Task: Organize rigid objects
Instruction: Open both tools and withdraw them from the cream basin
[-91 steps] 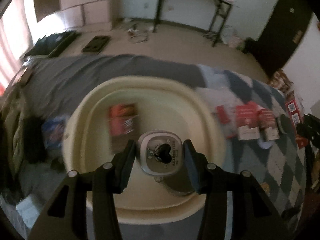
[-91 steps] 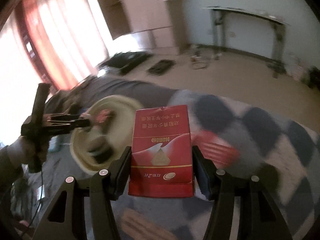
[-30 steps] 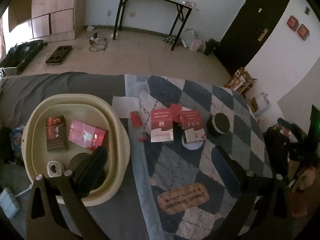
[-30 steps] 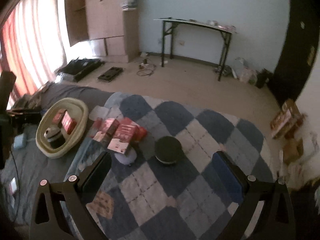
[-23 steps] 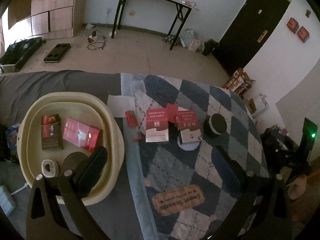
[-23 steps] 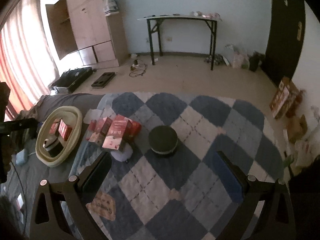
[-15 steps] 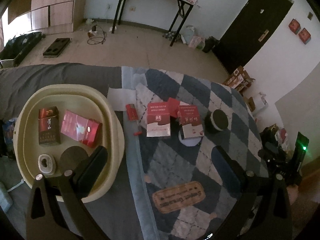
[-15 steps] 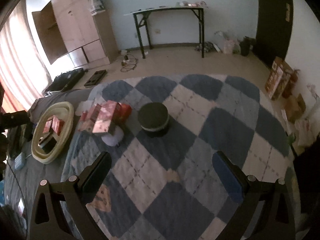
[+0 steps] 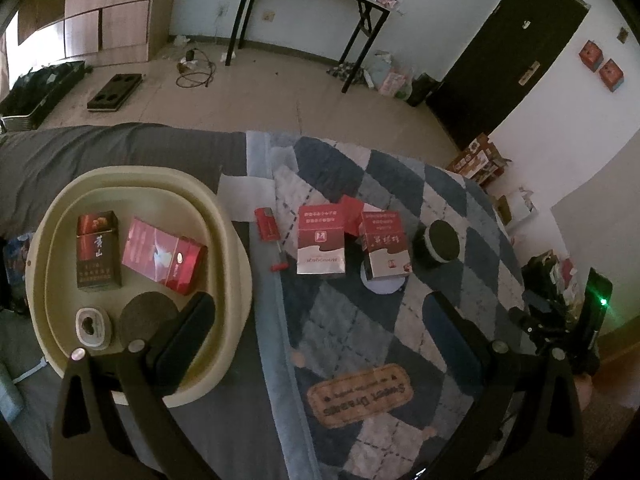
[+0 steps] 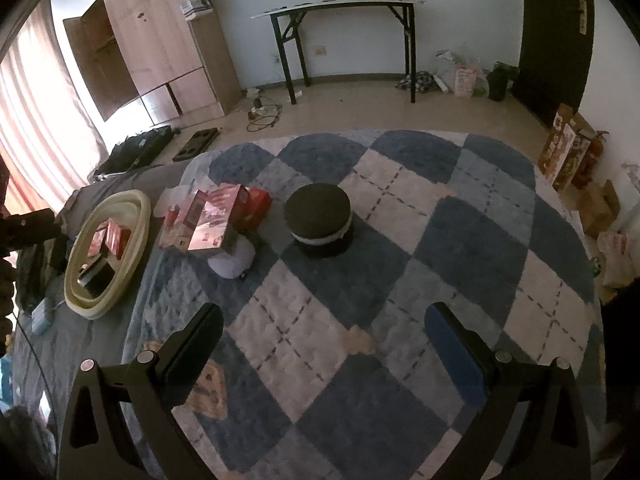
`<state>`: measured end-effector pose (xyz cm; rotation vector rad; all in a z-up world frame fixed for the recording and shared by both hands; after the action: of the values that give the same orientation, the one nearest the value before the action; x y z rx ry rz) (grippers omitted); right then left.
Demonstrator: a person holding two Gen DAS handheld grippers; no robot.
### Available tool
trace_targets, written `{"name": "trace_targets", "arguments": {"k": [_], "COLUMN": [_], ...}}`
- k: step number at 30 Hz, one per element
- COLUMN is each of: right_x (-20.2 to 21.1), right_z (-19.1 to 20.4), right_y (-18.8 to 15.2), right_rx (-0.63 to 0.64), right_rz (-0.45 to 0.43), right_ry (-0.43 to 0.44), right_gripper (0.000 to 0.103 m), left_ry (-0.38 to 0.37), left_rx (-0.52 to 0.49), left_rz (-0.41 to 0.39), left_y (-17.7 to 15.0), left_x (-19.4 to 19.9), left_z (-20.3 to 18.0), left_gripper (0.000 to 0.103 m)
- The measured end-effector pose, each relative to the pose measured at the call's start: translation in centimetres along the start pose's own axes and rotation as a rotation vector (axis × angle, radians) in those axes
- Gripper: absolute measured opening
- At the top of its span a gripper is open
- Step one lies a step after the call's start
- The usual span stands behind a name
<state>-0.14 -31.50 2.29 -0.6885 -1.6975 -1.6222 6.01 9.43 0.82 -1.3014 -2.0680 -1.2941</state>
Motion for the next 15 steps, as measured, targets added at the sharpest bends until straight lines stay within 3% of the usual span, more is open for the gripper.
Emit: {"name": "trace_targets", "arguments": {"k": [15], "right_x": [-0.19], "right_z": [-0.32], "right_y": [-0.18], "right_rx": [-0.024], "right_rz": [0.027], "right_ry": [0.01], "right_gripper": [0.103], "left_ry": [-0.007], "left_rx": [-0.002], "left_rz": [0.001], "left_y": [0.14], "left_x": [0.28], "left_z": [-0.74], "left_gripper": [0.103]}}
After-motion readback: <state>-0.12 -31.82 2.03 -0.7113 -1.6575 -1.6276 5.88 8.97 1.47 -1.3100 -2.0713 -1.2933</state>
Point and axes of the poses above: each gripper's, at about its wrist camera, not at the fingertips, and x roughly against the way its jaws point, z to its left, y to its top, the point moved 2 cm from there along -x, roughly the way its jaws point, and after that the axes turned 11 degrees about -y, right-handed, at the moved point
